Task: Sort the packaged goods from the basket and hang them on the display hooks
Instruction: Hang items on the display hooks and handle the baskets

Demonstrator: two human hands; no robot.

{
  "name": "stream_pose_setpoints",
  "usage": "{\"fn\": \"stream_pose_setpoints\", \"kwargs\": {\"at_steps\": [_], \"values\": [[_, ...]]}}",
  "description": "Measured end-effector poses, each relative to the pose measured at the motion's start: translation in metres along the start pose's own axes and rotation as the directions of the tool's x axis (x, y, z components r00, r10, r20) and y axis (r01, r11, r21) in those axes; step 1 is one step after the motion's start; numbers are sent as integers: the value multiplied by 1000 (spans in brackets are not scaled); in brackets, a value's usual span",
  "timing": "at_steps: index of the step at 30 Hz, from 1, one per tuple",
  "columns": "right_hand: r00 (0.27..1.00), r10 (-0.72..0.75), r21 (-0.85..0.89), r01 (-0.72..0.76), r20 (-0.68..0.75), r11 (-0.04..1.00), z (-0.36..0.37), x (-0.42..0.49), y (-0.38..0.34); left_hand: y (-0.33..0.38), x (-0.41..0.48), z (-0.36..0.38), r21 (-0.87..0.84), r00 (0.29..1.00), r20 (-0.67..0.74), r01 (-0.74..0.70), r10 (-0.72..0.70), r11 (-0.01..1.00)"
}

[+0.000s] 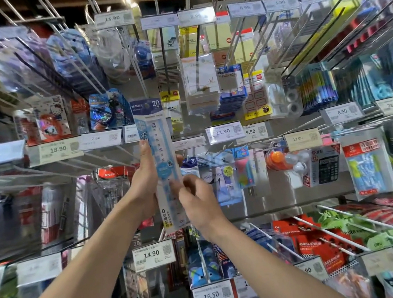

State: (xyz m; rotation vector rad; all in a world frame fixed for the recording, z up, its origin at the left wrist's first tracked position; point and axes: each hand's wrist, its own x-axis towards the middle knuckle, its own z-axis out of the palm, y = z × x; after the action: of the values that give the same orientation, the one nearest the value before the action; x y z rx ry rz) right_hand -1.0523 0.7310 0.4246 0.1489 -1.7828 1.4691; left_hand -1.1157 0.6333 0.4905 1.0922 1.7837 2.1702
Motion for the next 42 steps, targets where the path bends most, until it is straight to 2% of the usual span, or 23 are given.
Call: {"fn": "stream_pose_setpoints", "kwargs": {"at_steps": [2,4,7,10,14,16,21,25,42], "values": [[1000,-14,-12,14,-2,1000,3,1,-2,-1,1,2,-28,1000,17,-9,10,1000],[1000,5,56,-7,27,998,-3,-3,0,-2,1,4,-76,999,43,-18,22,997],[994,102,134,-106,31,985,-21,-16,18,-1,1,5,-98,998,11,-66,67,993],[986,168,-10,-168,-9,986,-46,-36,49,-1,2,5,-100,998,7,-57,58,993],[964,244,-194,-260,-102,946,-74,-51,74,5,1,4,-160,996,76,-34,46,987],[957,243,-238,-276,-158,931,-78,-48,74,7,1,4,-151,995,84,-37,51,988],[946,225,-226,-278,-234,934,-68,-25,64,10,3,6,-145,996,67,-45,55,988],[944,243,-266,-298,-223,917,-58,-14,61,10,0,5,-127,996,78,-35,45,991],[907,244,-330,-359,-342,873,-39,-16,72,8,-6,7,-133,996,80,-39,50,990]]}}
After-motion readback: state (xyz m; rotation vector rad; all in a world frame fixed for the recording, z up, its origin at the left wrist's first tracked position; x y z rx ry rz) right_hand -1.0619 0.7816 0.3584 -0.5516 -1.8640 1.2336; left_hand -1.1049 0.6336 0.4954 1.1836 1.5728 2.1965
